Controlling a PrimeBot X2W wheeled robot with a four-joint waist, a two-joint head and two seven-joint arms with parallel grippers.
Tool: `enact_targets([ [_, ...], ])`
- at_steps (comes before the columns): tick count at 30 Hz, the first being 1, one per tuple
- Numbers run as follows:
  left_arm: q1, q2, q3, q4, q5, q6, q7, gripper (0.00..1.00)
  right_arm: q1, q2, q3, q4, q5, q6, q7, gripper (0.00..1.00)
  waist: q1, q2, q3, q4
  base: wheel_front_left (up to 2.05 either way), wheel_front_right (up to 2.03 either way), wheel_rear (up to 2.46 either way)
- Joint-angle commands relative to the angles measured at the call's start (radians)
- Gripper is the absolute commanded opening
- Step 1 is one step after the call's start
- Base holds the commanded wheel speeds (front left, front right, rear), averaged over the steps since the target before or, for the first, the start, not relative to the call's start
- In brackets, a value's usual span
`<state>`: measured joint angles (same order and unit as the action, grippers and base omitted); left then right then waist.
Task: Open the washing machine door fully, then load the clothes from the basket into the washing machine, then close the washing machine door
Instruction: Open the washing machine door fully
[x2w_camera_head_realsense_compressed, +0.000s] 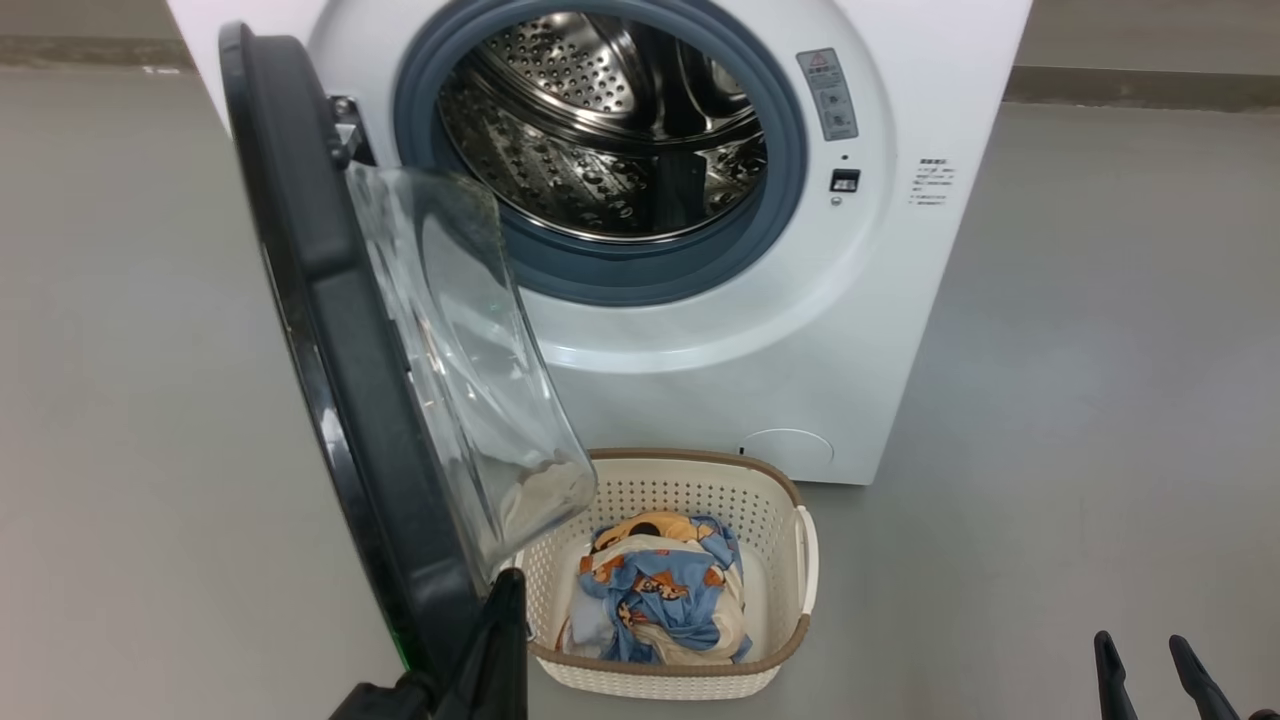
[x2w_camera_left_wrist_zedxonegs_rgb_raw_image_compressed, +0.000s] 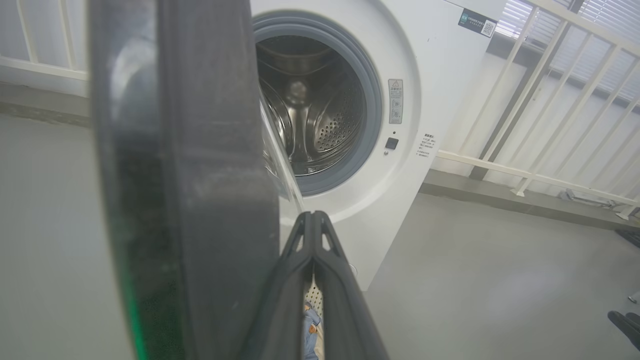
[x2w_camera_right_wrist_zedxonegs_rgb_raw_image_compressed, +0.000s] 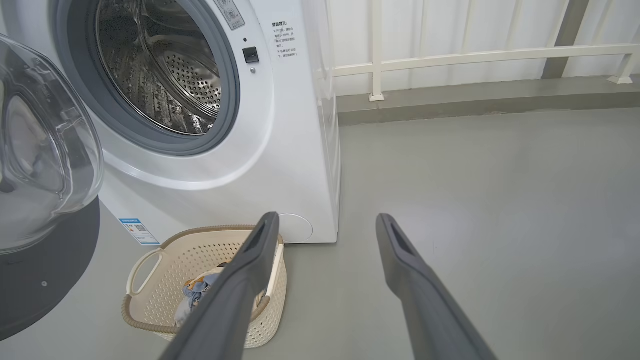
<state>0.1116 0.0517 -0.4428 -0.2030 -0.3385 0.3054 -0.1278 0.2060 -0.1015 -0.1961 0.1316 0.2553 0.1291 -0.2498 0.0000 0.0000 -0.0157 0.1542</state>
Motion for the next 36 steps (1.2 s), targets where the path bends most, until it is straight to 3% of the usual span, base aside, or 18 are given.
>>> enact_targets([
  [1,-0.053,0.003,0.043,-0.03,0.008,0.016,-0.005,0.0,-0.017,-0.016,0.024,-0.02,0.009,0.002,-0.012,1.0,0.0,0.0,-0.001,0.014,0.0,0.0,0.0],
  [16,-0.058,0.013,0.092,-0.021,-0.006,0.044,-0.018,0.0,-0.01,-0.012,0.04,-0.021,0.011,0.002,-0.012,1.0,0.0,0.0,0.0,0.125,0.0,0.0,0.0],
  [28,-0.09,0.019,0.24,0.077,-0.08,0.066,-0.094,0.0,0.003,-0.021,0.101,-0.011,0.016,0.002,-0.012,1.0,0.0,0.0,0.003,0.157,0.0,0.0,0.0],
  [36,-0.134,0.025,0.365,0.153,-0.114,0.048,-0.13,0.0,0.012,-0.05,0.105,-0.017,0.027,0.002,-0.012,1.0,0.0,0.0,0.031,0.155,0.0,0.0,0.0],
])
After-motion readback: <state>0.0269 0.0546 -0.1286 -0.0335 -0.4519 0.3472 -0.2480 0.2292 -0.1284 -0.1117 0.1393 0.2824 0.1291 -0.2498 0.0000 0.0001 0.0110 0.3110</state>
